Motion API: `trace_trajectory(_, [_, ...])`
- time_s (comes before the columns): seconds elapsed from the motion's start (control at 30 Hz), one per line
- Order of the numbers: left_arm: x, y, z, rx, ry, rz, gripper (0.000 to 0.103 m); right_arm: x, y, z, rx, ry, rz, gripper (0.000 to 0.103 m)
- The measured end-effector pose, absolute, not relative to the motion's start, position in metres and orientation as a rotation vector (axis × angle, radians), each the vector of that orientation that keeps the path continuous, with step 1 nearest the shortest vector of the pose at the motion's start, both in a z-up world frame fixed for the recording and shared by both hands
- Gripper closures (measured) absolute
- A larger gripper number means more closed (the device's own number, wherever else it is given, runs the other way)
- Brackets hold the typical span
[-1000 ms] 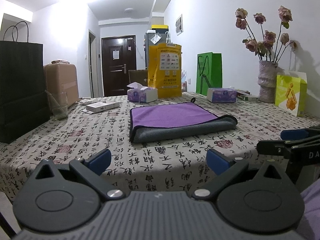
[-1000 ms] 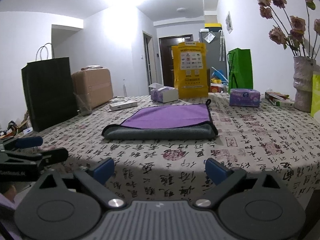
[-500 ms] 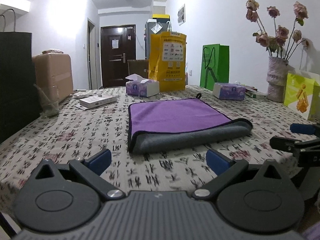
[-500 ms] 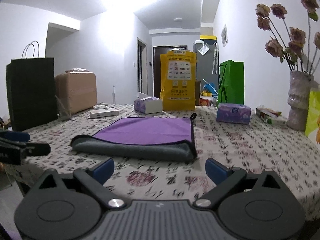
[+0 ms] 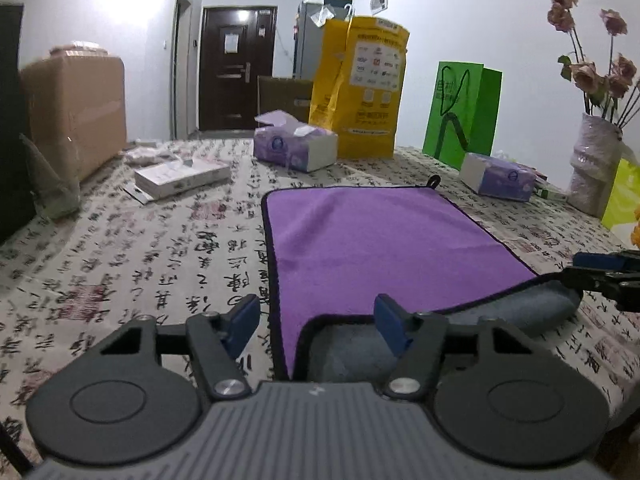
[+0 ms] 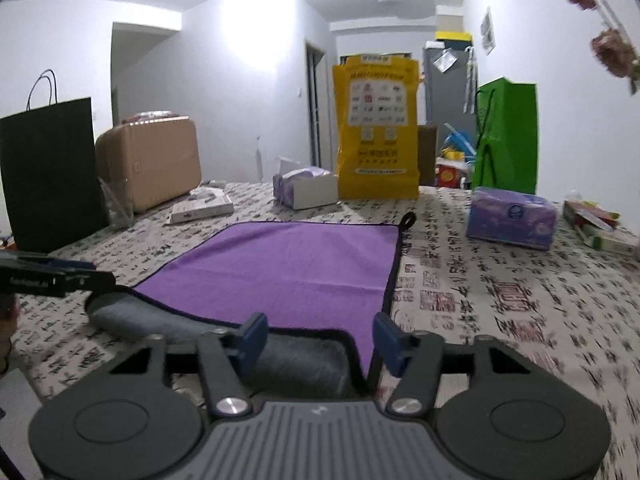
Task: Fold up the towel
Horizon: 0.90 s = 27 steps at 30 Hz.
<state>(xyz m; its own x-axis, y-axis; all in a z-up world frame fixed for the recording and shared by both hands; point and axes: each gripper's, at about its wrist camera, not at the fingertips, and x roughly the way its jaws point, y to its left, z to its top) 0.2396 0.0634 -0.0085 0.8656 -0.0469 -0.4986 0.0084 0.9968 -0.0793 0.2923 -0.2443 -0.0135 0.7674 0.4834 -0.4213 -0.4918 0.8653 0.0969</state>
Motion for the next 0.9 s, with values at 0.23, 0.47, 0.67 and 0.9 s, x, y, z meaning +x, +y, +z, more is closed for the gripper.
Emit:
trace_trajectory(0.23, [0.249,0.079,-0.019,-0.159,0.62,-0.117,0.068,0.327,-0.243,-0.027,-0.004,0.565,0.583,0.071])
trace_trajectory(0.47, [0.245,0.077,-0.024,-0.14,0.659,-0.144,0.098,0.32,-0.25,-0.035,-0.005,0.626,0.618,0.089])
trace_trajectory(0.67, [0.256,0.077,-0.008,-0.108,0.609,-0.125,0.098,0.322,-0.246,-0.026,-0.036,0.593,0.601,0.099])
trace_trajectory(0.9, [0.293,0.084,0.009,-0.082,0.565,-0.108,0.098,0.356,-0.235,-0.012,-0.092,0.543,0.596,0.099])
